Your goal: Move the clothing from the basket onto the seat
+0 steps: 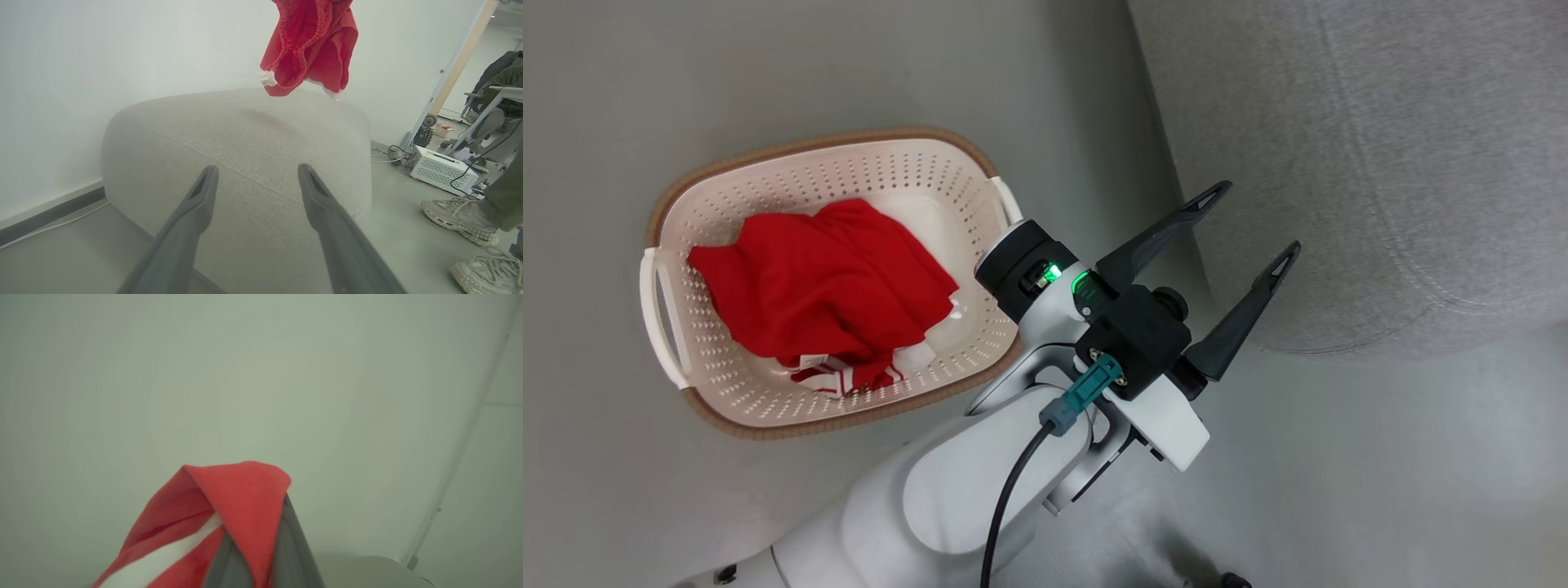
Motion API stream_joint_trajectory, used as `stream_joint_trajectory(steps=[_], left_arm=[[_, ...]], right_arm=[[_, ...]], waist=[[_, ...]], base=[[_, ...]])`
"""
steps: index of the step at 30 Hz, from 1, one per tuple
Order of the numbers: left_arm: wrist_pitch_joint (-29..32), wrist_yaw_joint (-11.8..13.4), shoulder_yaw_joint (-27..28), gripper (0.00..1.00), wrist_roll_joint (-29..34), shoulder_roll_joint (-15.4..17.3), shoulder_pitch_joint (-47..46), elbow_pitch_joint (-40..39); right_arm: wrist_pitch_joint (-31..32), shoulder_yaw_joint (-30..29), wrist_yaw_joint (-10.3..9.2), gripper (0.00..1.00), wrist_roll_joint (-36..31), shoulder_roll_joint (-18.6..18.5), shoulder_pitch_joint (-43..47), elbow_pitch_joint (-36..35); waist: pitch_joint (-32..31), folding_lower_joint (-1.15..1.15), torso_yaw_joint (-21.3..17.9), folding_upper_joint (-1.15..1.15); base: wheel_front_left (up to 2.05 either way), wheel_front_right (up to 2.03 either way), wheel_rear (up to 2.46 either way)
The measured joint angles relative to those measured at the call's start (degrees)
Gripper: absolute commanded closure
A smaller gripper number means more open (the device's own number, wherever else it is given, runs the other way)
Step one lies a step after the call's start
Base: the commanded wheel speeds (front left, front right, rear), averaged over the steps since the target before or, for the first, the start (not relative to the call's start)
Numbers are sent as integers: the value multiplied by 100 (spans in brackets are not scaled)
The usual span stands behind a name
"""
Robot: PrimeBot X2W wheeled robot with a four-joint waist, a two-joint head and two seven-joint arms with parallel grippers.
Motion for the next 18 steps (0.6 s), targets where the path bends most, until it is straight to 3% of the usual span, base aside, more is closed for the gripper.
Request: stream_joint_trajectory(steps=[10, 18], left_arm=[[0, 220, -334, 0, -99, 5, -15, -419], [-1, 371, -537, 0, -138, -1, -14, -580]], right_arm=[[0, -426, 5, 100, -233, -730, -887, 1479], [0, -305, 5, 100, 123, -747, -1215, 1912]], waist=[[423, 0, 777, 0], [716, 0, 1203, 0]], base=[[0, 0, 0], [0, 0, 0]])
